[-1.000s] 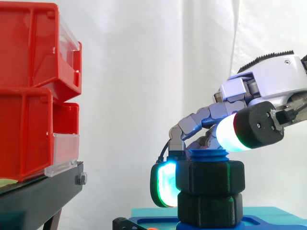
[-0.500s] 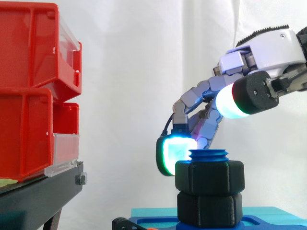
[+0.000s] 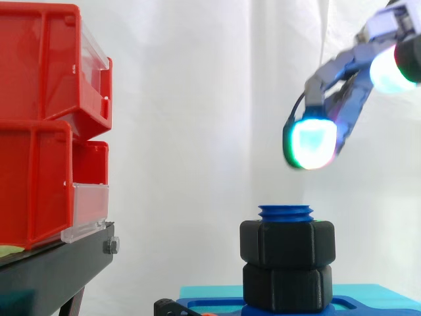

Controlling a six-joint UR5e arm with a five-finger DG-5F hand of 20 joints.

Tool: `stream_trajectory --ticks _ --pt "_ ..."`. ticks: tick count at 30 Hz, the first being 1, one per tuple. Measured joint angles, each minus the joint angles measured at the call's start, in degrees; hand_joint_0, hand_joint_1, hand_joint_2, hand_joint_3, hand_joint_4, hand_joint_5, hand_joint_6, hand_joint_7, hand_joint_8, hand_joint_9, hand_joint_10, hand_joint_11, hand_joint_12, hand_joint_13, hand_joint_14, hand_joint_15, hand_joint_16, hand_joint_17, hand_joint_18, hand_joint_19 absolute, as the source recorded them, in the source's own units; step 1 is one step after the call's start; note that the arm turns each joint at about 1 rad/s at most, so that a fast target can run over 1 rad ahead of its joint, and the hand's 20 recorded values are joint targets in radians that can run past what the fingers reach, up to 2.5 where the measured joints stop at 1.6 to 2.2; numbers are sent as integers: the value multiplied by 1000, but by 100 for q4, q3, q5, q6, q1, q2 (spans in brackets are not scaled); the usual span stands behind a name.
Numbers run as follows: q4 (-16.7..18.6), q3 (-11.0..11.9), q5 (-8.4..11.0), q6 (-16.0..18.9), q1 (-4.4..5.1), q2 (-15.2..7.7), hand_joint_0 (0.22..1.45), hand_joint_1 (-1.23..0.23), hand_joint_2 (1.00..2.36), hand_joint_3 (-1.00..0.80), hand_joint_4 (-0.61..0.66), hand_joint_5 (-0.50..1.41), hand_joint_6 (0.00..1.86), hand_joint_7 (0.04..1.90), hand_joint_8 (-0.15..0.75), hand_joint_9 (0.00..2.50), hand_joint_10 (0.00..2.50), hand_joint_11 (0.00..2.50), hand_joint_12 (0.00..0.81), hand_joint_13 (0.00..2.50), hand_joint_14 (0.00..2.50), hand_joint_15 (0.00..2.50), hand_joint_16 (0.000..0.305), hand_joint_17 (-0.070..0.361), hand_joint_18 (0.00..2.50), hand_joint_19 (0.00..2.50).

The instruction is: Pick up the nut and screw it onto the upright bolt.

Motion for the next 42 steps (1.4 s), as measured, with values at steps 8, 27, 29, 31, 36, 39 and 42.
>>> stream_trajectory --ticks 8,27,29,31,36,39,42 --pt "1086 -1220 657 153 193 844 505 -197 1000 -500 211 -139 503 819 264 767 0 0 300 615 0 0 35 78 399 72" --pt "1382 -1730 1377 2745 459 906 516 -288 1000 -500 146 -193 502 646 230 462 0 0 345 217 0 0 39 89 0 0" --pt "1417 -1732 1421 3003 460 905 514 -290 1000 -500 140 -199 501 637 228 424 0 0 348 185 0 0 41 91 0 0" --pt "1437 -1734 1479 3274 462 905 512 -296 1000 -500 136 -204 501 629 224 393 0 0 350 159 0 0 41 93 0 0" --pt "1499 -1734 1636 3885 468 905 510 -317 1000 -500 139 -205 501 631 221 376 0 0 353 149 0 0 42 95 0 0" --pt "1530 -1733 1699 4216 478 905 511 -318 1000 -500 140 -203 501 628 224 381 0 0 350 154 0 0 42 95 0 0" --pt "1532 -1734 1718 4417 486 909 504 -304 1000 -500 133 -209 501 624 224 360 0 0 353 150 0 0 43 96 0 0"
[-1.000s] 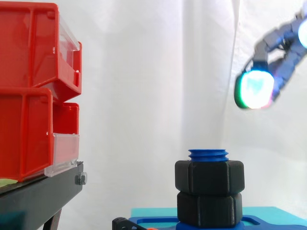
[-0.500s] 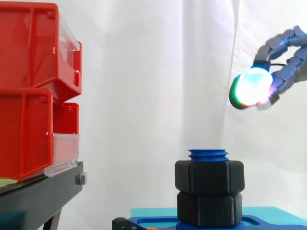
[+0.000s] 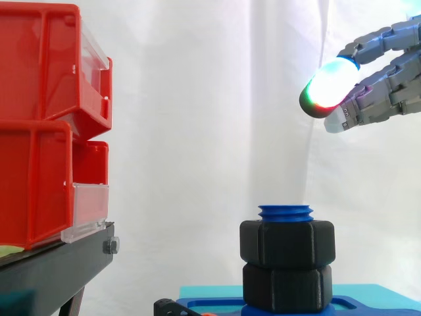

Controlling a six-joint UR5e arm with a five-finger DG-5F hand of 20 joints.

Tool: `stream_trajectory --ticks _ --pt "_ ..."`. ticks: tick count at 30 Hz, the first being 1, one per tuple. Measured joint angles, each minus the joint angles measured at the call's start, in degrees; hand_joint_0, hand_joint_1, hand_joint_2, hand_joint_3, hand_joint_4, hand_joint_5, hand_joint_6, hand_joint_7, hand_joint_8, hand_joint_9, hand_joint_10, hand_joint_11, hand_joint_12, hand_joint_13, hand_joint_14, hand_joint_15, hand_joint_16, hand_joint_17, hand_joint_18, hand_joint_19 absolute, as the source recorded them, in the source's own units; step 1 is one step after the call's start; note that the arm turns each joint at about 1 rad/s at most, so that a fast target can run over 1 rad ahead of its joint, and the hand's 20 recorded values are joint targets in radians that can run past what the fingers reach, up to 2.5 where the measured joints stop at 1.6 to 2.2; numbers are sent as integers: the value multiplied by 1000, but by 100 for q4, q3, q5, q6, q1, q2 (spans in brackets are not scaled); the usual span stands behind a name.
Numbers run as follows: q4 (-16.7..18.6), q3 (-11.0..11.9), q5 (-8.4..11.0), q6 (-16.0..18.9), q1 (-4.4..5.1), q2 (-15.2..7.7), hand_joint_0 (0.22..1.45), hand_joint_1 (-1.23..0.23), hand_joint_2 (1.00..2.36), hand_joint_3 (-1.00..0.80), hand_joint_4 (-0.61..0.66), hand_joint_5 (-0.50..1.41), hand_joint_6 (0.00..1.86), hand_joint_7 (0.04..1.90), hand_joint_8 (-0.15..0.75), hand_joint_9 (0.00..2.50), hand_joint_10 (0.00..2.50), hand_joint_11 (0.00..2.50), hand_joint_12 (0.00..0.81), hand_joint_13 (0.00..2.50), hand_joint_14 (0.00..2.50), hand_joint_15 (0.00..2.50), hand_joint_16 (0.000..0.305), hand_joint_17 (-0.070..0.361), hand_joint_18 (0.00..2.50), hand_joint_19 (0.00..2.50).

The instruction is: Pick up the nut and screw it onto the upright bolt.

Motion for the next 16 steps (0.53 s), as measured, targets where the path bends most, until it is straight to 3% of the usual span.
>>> stream_trajectory --ticks 16 --pt "-35 -3 -1 104 11 -2 487 -262 1000 -500 86 -227 501 641 202 201 0 0 355 30 0 0 44 99 0 0"
